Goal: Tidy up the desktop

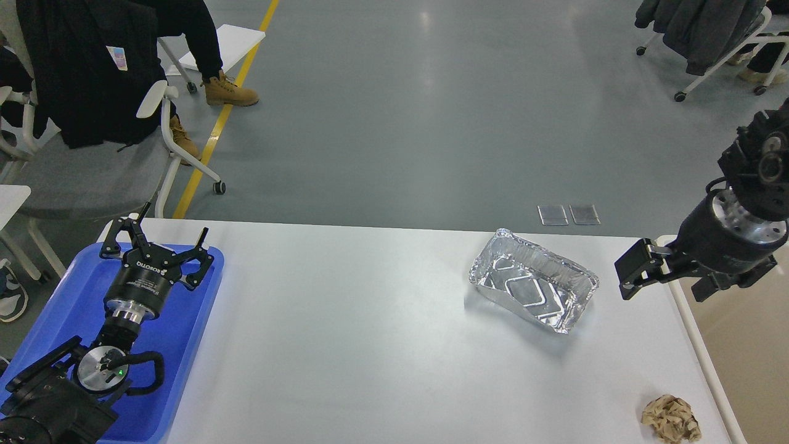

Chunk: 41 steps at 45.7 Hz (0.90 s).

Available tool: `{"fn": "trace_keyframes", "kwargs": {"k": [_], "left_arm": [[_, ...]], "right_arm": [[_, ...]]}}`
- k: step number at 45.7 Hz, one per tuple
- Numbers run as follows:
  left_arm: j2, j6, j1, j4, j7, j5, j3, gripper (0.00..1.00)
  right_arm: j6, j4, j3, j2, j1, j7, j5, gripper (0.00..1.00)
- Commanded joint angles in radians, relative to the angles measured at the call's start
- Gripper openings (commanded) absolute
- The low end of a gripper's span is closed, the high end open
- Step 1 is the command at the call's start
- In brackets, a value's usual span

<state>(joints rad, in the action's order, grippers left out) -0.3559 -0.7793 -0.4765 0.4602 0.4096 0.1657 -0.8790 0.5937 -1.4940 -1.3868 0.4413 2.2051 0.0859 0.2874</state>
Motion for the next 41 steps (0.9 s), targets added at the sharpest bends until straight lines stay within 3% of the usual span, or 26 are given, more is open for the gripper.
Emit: {"fn": "trace_keyframes", "kwargs": {"k": [1, 23, 41], "left_arm": [[0.0, 0.0, -0.001, 0.0, 0.0, 0.0, 0.0, 0.99], [0.0, 0.0, -0.001, 0.0, 0.0, 0.0, 0.0, 0.99], [0.0, 0.0, -0.001, 0.0, 0.0, 0.0, 0.0, 0.99]], "right_arm": [[0.0, 0.003, 0.006, -0.023, -0.002, 0.0, -0.022, 1.0], [0.005, 0.017, -0.006, -0.013, 0.001, 0.0, -0.02, 1.0], [0.005, 0.113, -0.008, -0.019, -0.021, 0.002, -0.01, 1.0]]}}
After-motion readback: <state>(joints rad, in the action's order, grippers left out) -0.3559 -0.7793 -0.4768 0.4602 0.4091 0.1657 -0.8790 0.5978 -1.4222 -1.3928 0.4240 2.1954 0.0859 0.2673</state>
